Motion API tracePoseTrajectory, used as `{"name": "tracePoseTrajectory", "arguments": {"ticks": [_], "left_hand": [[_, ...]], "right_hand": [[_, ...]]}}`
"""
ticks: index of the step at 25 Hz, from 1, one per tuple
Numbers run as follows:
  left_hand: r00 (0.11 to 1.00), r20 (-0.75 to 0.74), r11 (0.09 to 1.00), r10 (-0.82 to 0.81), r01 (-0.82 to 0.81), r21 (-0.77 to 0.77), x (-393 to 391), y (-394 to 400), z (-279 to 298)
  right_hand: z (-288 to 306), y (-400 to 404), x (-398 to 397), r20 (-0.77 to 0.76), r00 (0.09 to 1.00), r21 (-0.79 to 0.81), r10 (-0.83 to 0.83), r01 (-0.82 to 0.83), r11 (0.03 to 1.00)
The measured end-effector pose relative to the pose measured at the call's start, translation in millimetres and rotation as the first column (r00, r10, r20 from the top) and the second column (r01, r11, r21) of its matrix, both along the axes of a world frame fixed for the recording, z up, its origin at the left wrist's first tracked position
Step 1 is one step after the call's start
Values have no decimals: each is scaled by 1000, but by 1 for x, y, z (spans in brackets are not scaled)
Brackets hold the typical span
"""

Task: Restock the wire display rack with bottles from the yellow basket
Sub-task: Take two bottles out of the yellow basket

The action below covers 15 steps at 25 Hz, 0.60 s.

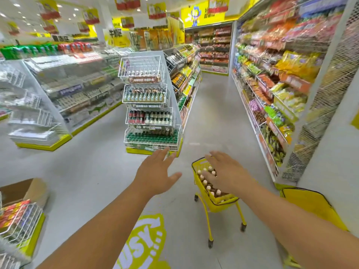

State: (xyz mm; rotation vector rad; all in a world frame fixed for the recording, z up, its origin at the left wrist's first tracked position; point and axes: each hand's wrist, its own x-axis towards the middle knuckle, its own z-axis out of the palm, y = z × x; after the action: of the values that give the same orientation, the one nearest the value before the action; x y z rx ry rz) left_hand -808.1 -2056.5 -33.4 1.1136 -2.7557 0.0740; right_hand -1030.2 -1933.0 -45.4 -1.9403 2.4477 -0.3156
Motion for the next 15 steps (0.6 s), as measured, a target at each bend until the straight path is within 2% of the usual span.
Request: {"name": "tracePoseTrajectory", "arguments": {"ticks": [9, 15], "left_hand": [[998, 5, 998, -58, 58, 24, -99, -233, 26], [976, 22, 976, -217, 216, 31, -176, -406, 1]], "right_hand": [[15, -224, -97, -20, 999, 20, -49, 50, 999], [-14, -352, -148, 19, 979, 37, -201, 200, 979]]}}
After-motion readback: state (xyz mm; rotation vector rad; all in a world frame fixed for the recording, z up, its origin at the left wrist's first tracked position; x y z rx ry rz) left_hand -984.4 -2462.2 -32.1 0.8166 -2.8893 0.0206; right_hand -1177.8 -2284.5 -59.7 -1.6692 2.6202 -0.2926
